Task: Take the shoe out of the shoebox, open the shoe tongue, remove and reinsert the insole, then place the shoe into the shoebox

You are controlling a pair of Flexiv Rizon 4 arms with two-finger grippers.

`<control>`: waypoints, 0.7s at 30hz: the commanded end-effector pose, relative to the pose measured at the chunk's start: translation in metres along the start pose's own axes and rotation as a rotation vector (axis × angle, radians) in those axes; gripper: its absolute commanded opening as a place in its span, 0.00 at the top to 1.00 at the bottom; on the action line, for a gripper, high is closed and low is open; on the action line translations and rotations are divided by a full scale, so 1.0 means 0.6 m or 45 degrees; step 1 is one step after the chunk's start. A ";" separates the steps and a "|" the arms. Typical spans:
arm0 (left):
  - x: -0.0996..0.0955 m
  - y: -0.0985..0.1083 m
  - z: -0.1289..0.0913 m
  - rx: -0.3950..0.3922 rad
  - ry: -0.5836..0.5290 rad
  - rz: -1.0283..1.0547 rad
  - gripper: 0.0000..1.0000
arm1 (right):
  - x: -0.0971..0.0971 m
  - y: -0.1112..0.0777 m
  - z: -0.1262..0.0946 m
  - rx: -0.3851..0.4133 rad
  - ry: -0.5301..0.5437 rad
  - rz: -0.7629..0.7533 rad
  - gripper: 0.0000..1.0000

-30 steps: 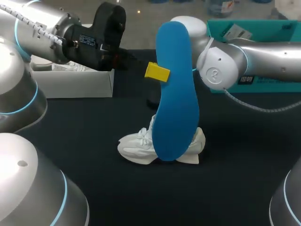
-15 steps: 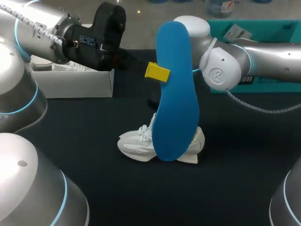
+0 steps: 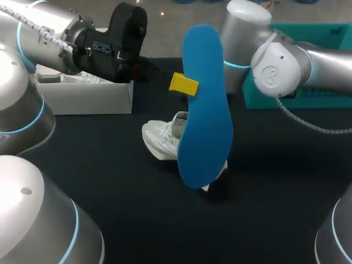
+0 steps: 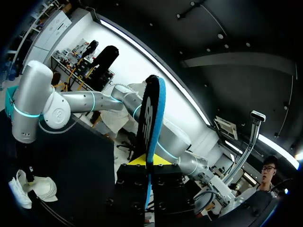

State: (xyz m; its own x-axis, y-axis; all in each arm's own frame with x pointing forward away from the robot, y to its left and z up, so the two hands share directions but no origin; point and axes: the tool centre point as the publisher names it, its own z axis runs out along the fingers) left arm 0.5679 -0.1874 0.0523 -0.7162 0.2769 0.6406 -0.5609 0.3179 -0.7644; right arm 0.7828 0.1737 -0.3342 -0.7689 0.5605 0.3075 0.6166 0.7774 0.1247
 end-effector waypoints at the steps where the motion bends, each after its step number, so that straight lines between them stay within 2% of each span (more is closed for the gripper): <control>1: -0.002 -0.001 0.001 -0.002 0.002 0.000 1.00 | 0.010 -0.017 -0.016 -0.280 0.018 0.600 1.00; 2: -0.002 -0.001 0.001 -0.002 0.002 0.000 1.00 | 0.011 -0.014 -0.017 -0.259 0.008 0.649 1.00; 3: -0.002 -0.001 0.001 -0.002 0.002 0.000 1.00 | 0.010 -0.007 -0.019 -0.171 -0.052 0.718 1.00; 14: -0.002 -0.001 0.001 -0.002 0.002 0.000 1.00 | 0.010 -0.007 -0.019 -0.171 -0.052 0.718 1.00; 15: -0.002 -0.001 0.001 -0.002 0.002 0.000 1.00 | 0.004 -0.007 -0.018 -0.212 -0.037 0.741 1.00; 21: -0.002 -0.001 0.001 -0.002 0.002 0.000 1.00 | -0.002 -0.005 -0.006 -0.278 -0.054 0.769 1.00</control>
State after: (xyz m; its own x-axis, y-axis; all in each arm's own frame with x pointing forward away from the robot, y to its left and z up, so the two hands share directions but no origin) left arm 0.5678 -0.1874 0.0523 -0.7162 0.2769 0.6406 -0.5609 0.3178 -0.7645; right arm 0.7897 0.1722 -0.3267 -0.2732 0.9009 0.3373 0.9619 0.2528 0.1039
